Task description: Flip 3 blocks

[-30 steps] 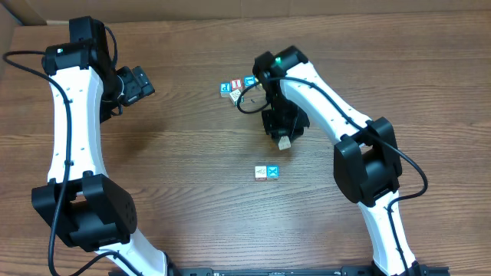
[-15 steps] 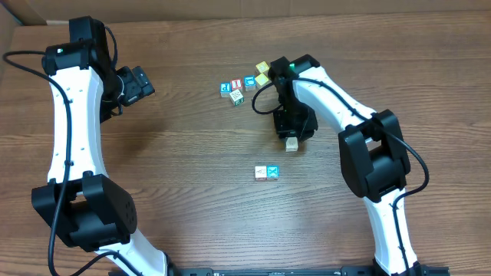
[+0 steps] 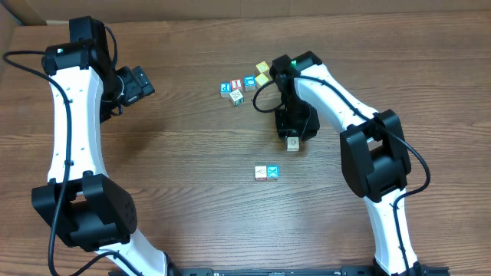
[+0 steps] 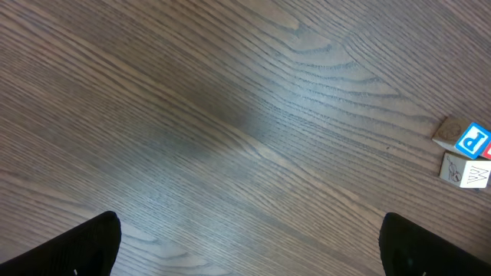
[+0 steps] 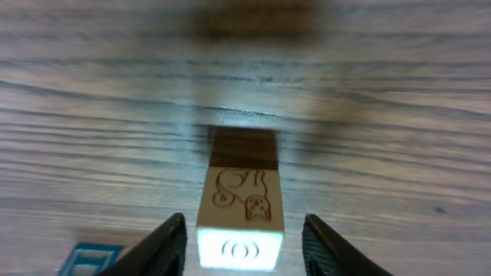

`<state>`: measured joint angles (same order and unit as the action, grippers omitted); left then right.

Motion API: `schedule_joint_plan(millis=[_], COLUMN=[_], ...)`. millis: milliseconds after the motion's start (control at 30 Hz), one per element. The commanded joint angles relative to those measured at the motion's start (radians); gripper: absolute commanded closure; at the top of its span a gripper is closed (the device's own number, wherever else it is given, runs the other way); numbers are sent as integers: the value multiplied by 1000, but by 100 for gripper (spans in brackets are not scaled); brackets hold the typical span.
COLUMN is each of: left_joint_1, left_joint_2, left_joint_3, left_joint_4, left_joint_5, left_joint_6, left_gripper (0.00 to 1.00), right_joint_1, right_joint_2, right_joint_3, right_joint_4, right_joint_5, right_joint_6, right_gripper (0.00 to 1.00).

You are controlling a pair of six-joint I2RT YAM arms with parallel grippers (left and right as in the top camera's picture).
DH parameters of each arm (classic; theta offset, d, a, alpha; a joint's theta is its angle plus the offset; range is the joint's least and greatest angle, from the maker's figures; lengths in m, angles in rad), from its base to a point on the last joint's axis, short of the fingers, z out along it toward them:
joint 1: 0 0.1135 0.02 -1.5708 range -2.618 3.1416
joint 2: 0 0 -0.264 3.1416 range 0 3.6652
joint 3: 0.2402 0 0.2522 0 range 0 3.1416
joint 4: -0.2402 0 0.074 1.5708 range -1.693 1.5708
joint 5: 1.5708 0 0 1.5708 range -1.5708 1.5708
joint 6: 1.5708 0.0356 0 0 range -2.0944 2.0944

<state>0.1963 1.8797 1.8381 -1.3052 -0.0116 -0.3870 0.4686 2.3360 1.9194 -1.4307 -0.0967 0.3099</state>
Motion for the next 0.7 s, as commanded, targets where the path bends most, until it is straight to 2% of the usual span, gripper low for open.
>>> schedule_joint_plan(millis=[0,133,200,267,467,667], left_joint_1=[-7,-7,-7,-7,-7,-7], left_joint_2=[7,7,7,7,7,7], left_joint_3=[23,23,23,23,23,23], left_joint_4=[1,1,1,1,1,1], left_joint_5=[4,4,4,4,4,4], left_joint_6=[-2,-2,-3,-2,-2,-2], left_gripper=[0,0,0,0,0,0], right_joint_1=[10,10,13,23,92,183], right_joint_2=[-36,-55,-80,-119,-270,-278], right_joint_3=[-29,43,107,171,215,188], right_joint_4=[24,-13,-40,-61,-19,27], right_joint_5=[6,-31,-67,-85,-76,41], right_joint_6=[9,8,9,9,65,151], right_gripper=[58,65,73,76,71,69])
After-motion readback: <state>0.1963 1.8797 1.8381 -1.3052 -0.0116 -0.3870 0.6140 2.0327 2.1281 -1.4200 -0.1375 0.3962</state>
